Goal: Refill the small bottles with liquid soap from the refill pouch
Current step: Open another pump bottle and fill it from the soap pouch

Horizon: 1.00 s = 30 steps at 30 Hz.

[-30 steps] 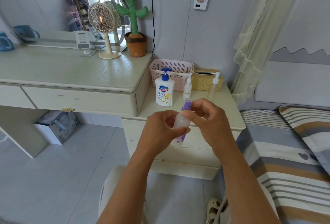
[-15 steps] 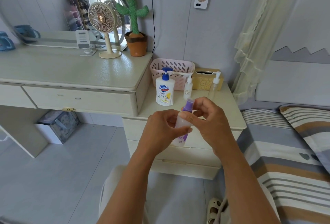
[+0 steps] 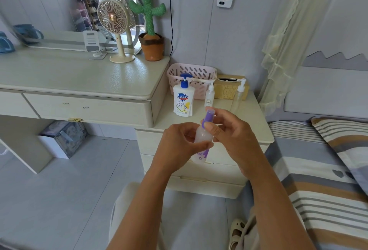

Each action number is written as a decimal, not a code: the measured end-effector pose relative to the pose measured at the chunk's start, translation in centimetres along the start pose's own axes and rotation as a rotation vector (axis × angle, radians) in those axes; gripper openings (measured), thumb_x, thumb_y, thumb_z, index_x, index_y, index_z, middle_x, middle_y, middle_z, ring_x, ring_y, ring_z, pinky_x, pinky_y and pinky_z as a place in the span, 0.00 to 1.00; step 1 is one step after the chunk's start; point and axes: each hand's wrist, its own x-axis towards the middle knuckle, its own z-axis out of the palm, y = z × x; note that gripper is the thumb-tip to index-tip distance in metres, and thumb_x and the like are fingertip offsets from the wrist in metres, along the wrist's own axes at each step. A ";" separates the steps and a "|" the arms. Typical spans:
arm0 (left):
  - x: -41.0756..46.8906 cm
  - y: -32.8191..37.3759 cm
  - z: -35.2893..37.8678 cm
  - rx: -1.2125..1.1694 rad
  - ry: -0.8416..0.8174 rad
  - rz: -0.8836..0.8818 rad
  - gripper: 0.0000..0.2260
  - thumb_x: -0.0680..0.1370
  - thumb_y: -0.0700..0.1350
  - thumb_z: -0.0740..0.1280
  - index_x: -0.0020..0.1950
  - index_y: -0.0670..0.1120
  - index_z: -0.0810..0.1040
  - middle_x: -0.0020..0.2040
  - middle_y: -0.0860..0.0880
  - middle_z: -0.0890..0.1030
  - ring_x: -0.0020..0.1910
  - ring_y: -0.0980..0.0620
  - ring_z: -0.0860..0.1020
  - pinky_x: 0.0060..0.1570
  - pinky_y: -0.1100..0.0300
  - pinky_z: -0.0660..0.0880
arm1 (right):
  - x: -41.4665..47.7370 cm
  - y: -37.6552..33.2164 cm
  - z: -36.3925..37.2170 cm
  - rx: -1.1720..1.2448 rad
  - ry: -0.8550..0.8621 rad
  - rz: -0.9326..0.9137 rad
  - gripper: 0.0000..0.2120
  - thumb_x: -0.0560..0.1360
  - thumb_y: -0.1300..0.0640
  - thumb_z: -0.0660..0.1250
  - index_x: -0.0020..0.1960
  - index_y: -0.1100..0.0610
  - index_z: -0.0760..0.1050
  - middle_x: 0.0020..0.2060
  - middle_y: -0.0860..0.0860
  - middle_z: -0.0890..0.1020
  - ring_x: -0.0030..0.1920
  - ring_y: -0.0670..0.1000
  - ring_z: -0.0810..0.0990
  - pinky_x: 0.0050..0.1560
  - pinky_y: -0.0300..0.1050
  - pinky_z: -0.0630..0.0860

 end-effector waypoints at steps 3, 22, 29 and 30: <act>0.0 0.0 0.0 -0.006 0.007 0.003 0.14 0.67 0.52 0.77 0.50 0.52 0.82 0.42 0.56 0.84 0.40 0.61 0.82 0.39 0.72 0.76 | 0.1 0.3 0.2 0.002 0.022 -0.016 0.09 0.74 0.53 0.69 0.53 0.44 0.77 0.48 0.42 0.83 0.47 0.50 0.81 0.48 0.45 0.81; 0.0 0.0 0.3 -0.007 -0.011 -0.006 0.15 0.67 0.53 0.77 0.52 0.52 0.82 0.43 0.55 0.85 0.40 0.59 0.82 0.42 0.66 0.78 | 0.1 0.3 0.0 -0.018 0.004 0.027 0.16 0.70 0.43 0.68 0.57 0.44 0.75 0.49 0.42 0.82 0.48 0.48 0.80 0.45 0.39 0.80; 0.0 0.2 0.1 0.018 -0.018 -0.006 0.15 0.67 0.52 0.77 0.52 0.51 0.82 0.43 0.55 0.85 0.41 0.59 0.82 0.41 0.69 0.76 | 0.5 0.4 -0.1 -0.056 0.023 0.037 0.11 0.70 0.51 0.73 0.51 0.51 0.77 0.46 0.46 0.83 0.46 0.53 0.79 0.48 0.48 0.80; 0.0 0.2 0.1 0.021 -0.022 -0.008 0.16 0.67 0.52 0.77 0.52 0.51 0.82 0.43 0.55 0.85 0.41 0.58 0.82 0.42 0.68 0.76 | 0.5 0.4 0.0 -0.064 0.032 0.044 0.13 0.69 0.50 0.74 0.51 0.51 0.76 0.46 0.46 0.83 0.45 0.52 0.79 0.47 0.46 0.80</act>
